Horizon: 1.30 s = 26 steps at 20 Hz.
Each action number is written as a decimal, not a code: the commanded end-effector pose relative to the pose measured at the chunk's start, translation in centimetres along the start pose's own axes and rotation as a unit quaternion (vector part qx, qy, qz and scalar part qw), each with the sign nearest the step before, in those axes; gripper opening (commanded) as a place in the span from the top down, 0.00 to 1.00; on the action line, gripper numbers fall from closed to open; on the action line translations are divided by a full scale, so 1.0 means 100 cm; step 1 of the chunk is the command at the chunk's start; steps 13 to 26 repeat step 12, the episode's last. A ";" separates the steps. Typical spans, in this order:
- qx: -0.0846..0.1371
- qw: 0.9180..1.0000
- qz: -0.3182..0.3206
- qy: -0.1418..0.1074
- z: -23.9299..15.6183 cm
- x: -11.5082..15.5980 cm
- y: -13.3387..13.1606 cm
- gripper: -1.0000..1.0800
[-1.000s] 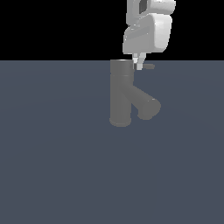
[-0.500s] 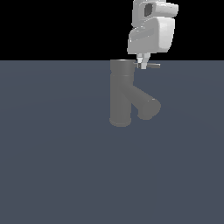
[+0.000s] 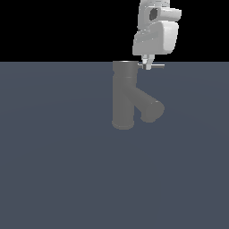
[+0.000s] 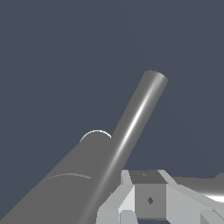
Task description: Turn on the faucet by rotating a designated handle.
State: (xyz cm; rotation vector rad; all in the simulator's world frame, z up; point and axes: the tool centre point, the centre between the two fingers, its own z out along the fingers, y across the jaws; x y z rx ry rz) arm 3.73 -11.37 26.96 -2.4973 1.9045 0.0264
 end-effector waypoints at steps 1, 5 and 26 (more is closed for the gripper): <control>0.004 1.000 0.020 0.006 0.000 0.031 0.002 1.00; 0.005 1.000 0.023 0.006 -0.001 0.043 -0.005 1.00; 0.005 1.000 0.028 0.007 -0.001 0.059 -0.014 1.00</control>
